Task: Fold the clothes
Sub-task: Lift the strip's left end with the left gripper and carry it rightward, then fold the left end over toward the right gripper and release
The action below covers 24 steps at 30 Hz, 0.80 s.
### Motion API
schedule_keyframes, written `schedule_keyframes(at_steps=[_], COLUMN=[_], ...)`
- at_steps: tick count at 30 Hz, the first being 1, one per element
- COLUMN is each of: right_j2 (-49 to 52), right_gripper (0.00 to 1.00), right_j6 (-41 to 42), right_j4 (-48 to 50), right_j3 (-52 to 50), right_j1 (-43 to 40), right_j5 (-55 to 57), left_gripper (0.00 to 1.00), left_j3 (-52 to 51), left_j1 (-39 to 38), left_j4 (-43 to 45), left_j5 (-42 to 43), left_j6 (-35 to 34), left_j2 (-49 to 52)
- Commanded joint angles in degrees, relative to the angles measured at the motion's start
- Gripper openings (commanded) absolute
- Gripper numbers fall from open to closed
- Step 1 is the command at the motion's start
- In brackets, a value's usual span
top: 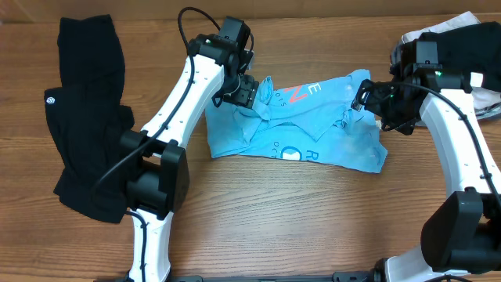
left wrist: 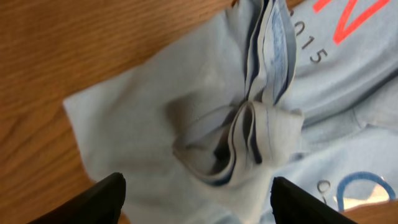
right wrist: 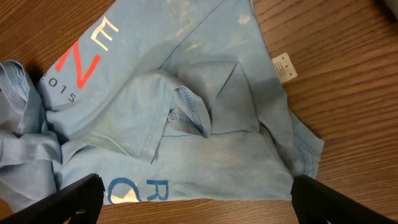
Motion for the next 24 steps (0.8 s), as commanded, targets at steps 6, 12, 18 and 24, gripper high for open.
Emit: schedule_keyframes(at_steps=[6,12,18,24], right_j2=[-0.72,-0.72,-0.72,-0.74], right_gripper=[1.0,1.0,1.0,1.0], right_j6=[-0.07,-0.07,-0.07,-0.24], right_j4=[0.24,0.31,0.28,0.26], right_j3=[0.7,0.7,0.7,0.7], right_j1=[0.11,0.11,0.11,0.11], right_j5=[0.57,0.57,0.57,0.7], left_gripper=[0.77,0.63,0.49,0.43], left_j3=[-7.21,-7.32,-7.54,-7.93], left_j1=[-0.63,-0.63,-0.94,-1.95], left_j4=[5.22,5.97,7.72,8.15], left_j5=[0.98,1.46,5.51,5.46], left_j6=[2.75,2.69,2.69,2.71], left_j2=[-0.17,-0.17,-0.15,-0.15])
